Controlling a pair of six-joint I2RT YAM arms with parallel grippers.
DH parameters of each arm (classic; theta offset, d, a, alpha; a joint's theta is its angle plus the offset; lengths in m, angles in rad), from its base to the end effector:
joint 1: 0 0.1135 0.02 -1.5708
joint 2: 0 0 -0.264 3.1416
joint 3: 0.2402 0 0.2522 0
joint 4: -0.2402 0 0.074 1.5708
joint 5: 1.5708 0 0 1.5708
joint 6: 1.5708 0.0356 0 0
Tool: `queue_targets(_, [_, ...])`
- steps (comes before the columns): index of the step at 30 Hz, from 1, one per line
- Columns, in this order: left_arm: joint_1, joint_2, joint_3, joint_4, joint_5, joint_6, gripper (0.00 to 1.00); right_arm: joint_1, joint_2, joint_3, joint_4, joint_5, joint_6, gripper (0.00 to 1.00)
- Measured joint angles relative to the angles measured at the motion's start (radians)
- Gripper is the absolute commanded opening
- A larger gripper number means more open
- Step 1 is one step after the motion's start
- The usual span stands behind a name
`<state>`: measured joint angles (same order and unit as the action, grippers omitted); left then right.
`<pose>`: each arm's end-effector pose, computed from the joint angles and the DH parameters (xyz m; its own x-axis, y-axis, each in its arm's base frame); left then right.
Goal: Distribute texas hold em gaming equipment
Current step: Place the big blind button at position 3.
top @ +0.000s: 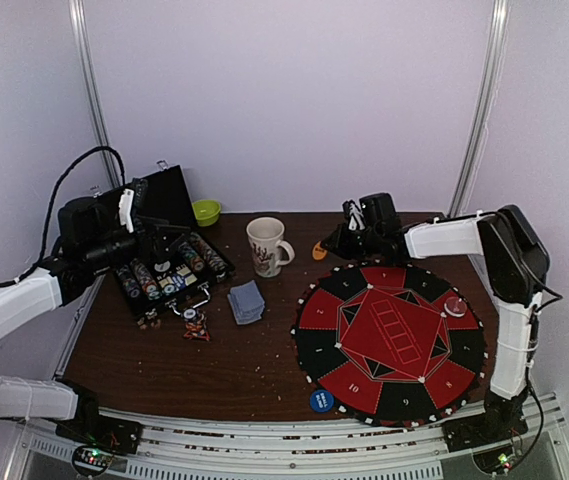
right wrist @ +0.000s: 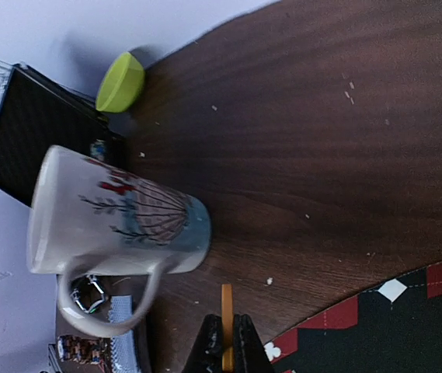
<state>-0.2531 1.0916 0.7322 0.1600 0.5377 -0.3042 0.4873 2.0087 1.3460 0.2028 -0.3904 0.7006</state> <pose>0.2386 -0.0806 0.2971 -0.3930 -0.1641 -0.9048 0.6115 0.6883 -0.3904 0.3982 0.2263 0.2017 -0.7732 0.2650 -0.5761 -0.3085 0.6366 0.7068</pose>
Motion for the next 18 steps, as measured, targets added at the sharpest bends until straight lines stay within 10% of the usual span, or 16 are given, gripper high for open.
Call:
queue_targets(9, [0.024,0.003,0.000,-0.006,-0.022,-0.001,0.98,-0.003,0.138,0.005,0.008,-0.040,0.080,0.00])
queue_targets(18, [0.028,0.004,0.000,-0.011,-0.027,0.000,0.98,-0.024,0.138,0.003,0.001,-0.032,0.090,0.26])
